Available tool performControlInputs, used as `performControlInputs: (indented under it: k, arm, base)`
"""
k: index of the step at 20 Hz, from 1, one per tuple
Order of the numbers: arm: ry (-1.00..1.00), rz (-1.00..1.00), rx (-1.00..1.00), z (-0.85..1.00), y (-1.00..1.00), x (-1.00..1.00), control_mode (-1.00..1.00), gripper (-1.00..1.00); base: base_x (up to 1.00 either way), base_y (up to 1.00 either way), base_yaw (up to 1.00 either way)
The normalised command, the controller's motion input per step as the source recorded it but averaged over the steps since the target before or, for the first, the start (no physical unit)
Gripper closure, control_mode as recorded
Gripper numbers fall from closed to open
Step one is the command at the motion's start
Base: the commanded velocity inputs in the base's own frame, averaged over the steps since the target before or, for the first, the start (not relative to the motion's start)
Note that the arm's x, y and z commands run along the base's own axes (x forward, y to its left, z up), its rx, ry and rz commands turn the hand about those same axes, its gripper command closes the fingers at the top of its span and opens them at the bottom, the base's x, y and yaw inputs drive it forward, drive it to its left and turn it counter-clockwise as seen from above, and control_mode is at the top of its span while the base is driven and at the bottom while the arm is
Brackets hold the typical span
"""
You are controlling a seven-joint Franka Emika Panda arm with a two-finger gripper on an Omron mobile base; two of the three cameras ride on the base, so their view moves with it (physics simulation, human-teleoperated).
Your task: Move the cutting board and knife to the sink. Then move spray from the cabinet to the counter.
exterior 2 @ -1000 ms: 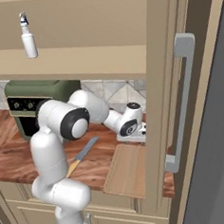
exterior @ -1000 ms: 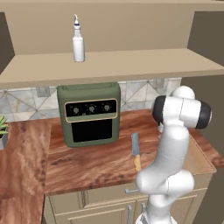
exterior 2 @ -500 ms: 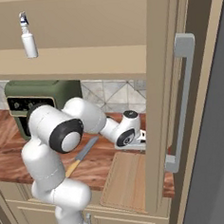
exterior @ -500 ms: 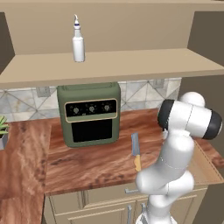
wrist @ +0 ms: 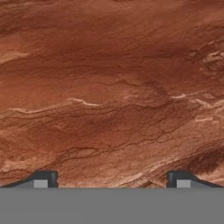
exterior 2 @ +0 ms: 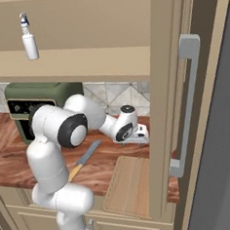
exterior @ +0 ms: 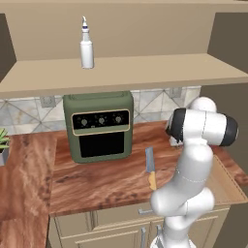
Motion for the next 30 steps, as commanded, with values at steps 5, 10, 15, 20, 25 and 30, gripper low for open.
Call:
performControlInputs:
  k: [5, 10, 15, 20, 25, 30]
  arm:
    - [-0.23, 0.00, 0.05, 0.21, 0.00, -0.38, -1.00, -1.00]
    - [-0.32, 0.00, 0.05, 0.10, 0.00, -0.68, -1.00, -1.00]
    - [-0.32, 0.00, 0.04, 0.35, 0.00, -0.55, -1.00, -1.00]
    - [-0.26, 0.00, 0.00, 0.45, 0.08, -0.51, -1.00, -1.00]
    - [-0.15, -0.01, 0.00, 0.60, 0.03, -0.49, -1.00, -1.00]
    - [-0.03, 0.00, 0.00, 0.87, 0.00, -0.42, -1.00, -1.00]
  base:
    - [0.00, 0.00, 0.00]
    - [0.00, 0.00, 0.00]
    - [0.00, 0.00, 0.00]
    - [0.00, 0.00, 0.00]
    - [0.00, 0.00, 0.00]
    - [0.00, 0.00, 0.00]
